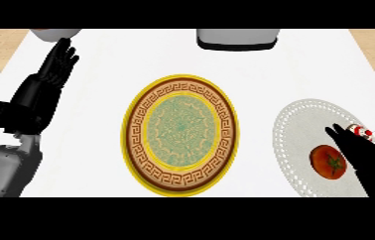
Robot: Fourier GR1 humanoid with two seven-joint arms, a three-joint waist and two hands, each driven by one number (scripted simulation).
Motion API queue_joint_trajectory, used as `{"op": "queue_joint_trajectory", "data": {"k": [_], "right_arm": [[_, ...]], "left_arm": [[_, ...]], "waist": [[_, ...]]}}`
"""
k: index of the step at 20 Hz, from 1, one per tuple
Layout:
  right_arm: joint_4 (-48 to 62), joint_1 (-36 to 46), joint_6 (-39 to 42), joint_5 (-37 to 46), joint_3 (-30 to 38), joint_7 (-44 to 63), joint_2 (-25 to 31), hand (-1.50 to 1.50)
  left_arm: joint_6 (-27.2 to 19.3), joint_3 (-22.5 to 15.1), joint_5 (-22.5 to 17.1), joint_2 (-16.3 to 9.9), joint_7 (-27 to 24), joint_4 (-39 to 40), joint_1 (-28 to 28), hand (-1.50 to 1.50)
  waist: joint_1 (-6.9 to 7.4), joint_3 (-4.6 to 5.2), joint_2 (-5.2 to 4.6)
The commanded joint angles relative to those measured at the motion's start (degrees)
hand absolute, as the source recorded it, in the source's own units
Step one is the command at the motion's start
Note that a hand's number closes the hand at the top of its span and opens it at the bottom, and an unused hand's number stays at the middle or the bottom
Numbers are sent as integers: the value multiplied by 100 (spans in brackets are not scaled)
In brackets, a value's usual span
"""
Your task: Pick the tomato from the placemat and place it in the plate
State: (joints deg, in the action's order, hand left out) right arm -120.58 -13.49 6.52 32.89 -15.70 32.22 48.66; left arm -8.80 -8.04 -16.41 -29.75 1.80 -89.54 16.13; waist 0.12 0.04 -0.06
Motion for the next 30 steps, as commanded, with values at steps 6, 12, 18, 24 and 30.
{"op": "queue_joint_trajectory", "data": {"k": [6,12,18,24,30], "right_arm": [[1342,671,486,336,266,-347,-698,-150],[2136,485,290,671,387,-1239,-974,-150],[1916,524,832,999,417,-776,-1336,-150],[2852,878,262,1302,511,-1684,-1644,150],[2830,1145,-911,2183,453,-1860,-1867,150]], "left_arm": [[-12,97,433,407,347,-439,-180,0],[405,359,562,570,-27,21,-176,0],[756,842,547,451,187,-273,-353,0],[710,736,828,758,394,90,152,0],[743,835,860,782,176,29,-51,0]], "waist": [[8,-6,7],[-26,-5,2],[-16,-3,11],[-35,-6,2],[-27,-5,2]]}}
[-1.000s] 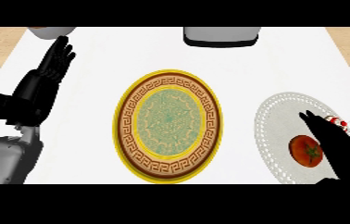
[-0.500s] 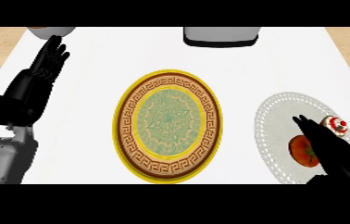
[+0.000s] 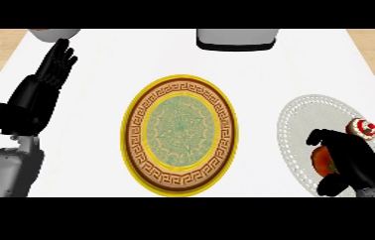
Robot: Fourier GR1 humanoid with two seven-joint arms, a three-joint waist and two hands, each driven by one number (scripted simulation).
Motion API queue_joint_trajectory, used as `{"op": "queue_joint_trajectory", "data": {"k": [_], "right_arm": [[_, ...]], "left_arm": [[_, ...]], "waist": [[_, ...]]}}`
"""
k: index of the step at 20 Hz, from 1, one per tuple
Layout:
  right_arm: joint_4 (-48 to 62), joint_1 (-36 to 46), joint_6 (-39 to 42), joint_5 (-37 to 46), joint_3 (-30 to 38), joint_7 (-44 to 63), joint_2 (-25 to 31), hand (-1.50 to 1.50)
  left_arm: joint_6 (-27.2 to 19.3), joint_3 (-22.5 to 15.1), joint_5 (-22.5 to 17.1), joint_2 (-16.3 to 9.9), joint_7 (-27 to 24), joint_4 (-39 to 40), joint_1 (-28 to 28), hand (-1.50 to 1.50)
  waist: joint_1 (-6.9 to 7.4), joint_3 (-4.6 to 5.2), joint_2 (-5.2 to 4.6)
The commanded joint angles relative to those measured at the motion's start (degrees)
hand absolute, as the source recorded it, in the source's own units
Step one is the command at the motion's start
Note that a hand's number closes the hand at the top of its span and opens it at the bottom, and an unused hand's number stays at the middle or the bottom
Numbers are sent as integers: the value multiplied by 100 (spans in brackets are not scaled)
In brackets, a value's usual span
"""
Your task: Pick the tomato from the placemat and place it in the plate
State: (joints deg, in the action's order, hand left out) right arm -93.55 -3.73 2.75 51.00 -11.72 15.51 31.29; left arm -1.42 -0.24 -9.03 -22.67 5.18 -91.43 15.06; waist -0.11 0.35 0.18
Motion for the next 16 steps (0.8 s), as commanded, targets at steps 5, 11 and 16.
{"op": "queue_joint_trajectory", "data": {"k": [5,11,16], "right_arm": [[185,-710,-552,32,820,-360,181,150],[-1000,-1622,-358,-182,1546,-298,380,150],[-1728,-1626,-39,-894,1749,-836,320,150]], "left_arm": [[11,31,182,183,41,-53,-91,0],[206,344,69,99,141,3,38,0],[19,175,336,223,339,-241,57,0]], "waist": [[-46,-36,-10],[-61,-33,-6],[-59,-35,-6]]}}
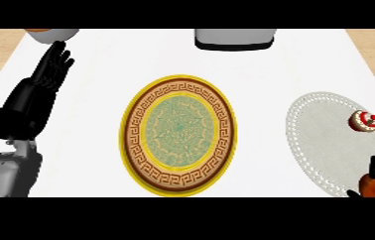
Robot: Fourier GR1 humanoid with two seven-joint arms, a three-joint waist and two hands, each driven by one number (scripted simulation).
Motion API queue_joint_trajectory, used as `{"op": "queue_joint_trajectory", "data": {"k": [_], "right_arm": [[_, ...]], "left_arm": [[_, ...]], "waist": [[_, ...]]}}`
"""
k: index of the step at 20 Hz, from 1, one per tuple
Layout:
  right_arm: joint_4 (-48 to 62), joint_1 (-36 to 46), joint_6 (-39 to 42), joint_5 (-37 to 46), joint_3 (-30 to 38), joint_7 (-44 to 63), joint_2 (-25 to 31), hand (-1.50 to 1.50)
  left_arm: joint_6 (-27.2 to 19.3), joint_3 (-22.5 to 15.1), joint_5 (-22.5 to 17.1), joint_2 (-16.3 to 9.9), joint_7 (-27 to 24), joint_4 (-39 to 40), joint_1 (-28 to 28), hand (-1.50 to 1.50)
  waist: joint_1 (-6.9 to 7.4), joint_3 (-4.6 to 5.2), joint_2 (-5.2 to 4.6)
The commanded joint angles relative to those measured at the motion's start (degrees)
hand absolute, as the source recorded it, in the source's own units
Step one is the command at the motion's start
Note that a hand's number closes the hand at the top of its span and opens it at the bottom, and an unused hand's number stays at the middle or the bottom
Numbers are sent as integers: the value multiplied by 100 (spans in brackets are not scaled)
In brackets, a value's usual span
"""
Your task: Pick the tomato from the placemat and place it in the plate
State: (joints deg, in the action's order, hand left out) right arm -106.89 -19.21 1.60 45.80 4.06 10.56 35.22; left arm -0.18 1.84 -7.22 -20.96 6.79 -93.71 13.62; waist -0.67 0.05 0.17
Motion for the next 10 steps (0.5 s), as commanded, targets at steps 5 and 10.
{"op": "queue_joint_trajectory", "data": {"k": [5,10], "right_arm": [[-2248,-422,264,-1172,110,-456,-317,150],[-3172,68,749,-1839,-213,242,-654,150]], "left_arm": [[109,184,-34,-47,-177,82,-167,0],[59,36,130,132,-268,213,-59,0]], "waist": [[-62,2,30],[32,2,-9]]}}
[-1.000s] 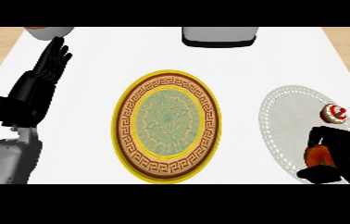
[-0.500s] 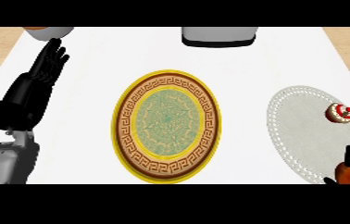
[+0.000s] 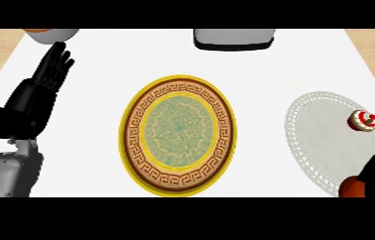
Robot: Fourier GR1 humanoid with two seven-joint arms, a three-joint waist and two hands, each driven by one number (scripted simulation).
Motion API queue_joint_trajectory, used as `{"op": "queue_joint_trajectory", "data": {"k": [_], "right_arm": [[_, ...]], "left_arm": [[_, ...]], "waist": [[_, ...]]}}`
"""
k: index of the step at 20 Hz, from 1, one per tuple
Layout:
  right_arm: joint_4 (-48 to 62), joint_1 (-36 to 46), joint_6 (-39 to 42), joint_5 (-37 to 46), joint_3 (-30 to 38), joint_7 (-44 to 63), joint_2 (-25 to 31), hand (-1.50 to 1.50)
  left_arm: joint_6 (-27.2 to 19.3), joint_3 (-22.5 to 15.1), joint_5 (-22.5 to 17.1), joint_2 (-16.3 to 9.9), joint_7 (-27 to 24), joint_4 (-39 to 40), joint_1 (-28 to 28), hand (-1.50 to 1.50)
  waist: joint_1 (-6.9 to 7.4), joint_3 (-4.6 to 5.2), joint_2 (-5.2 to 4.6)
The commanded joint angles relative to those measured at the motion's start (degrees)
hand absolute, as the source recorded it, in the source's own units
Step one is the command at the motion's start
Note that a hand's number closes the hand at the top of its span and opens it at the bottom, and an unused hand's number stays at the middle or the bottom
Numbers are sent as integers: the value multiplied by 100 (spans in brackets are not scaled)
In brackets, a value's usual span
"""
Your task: Pick the tomato from the placemat and place it in the plate
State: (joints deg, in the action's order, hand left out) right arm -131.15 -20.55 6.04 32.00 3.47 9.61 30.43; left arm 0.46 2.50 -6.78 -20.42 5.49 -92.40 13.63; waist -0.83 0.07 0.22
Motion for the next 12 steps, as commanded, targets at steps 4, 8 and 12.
{"op": "queue_joint_trajectory", "data": {"k": [4,8,12], "right_arm": [[-842,1069,477,63,-1098,1224,-496,150],[-1009,2228,808,319,-1901,2493,-774,150],[-49,3571,832,486,-2503,3309,-1453,150]], "left_arm": [[177,-36,4,83,-90,-88,-159,0],[76,-26,76,139,90,39,212,0],[13,20,138,190,310,32,390,0]], "waist": [[137,1,-24],[147,7,-23],[147,2,-23]]}}
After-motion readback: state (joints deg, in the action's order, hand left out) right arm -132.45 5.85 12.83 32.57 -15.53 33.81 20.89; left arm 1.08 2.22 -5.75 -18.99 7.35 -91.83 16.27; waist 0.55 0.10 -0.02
